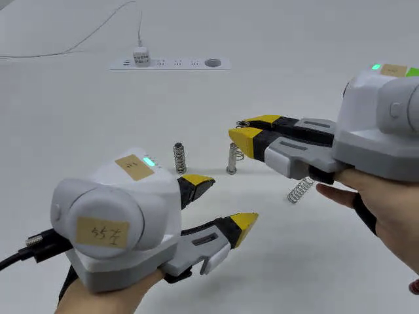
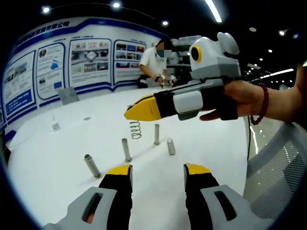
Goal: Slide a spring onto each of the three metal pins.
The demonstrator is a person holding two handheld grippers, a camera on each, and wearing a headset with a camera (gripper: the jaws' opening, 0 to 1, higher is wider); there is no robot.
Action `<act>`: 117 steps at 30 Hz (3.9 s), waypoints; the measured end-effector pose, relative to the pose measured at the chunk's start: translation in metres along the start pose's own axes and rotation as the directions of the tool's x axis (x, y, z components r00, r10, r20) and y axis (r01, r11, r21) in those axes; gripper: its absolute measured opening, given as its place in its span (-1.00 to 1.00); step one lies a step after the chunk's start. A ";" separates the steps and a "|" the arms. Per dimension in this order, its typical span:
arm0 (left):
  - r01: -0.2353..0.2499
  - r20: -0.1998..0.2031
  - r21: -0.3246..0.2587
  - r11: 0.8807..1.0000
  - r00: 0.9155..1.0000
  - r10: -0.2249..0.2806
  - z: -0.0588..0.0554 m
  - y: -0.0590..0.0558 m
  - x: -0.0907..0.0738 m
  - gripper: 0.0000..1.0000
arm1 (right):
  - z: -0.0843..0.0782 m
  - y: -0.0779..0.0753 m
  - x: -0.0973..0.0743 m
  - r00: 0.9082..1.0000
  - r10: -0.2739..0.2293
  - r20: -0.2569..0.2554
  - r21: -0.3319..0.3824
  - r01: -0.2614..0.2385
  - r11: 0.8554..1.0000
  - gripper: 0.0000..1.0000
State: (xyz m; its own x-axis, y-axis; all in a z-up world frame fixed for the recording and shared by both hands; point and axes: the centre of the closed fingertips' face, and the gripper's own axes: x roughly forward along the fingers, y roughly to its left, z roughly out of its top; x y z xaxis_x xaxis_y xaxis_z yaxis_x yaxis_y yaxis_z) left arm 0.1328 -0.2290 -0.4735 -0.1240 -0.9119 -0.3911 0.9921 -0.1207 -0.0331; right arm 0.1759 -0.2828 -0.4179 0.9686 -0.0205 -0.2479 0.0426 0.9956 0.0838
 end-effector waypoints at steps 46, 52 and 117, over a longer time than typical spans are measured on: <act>-0.016 -0.008 -0.026 1.000 1.000 0.016 -0.002 0.005 -0.002 0.07 | -0.032 -0.026 0.035 0.995 -0.056 -0.082 -0.087 0.049 0.995 -0.76; -0.011 -0.007 -0.025 1.000 1.000 0.010 -0.002 0.003 -0.001 0.07 | -0.040 -0.026 0.037 0.993 -0.062 -0.102 -0.097 0.052 0.994 -0.76; 0.047 0.016 0.036 0.998 0.999 -0.048 0.020 -0.013 0.033 0.21 | -0.031 -0.048 -0.034 0.976 -0.181 -0.123 0.040 0.187 0.982 -0.07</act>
State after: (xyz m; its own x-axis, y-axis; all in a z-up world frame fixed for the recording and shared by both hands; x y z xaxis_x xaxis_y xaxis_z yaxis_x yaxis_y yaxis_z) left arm 0.1150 -0.2656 -0.4674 -0.1717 -0.9115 -0.3739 0.9839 -0.1779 -0.0180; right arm 0.1334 -0.3271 -0.4434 0.9074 -0.1892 -0.3753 0.2329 0.9697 0.0741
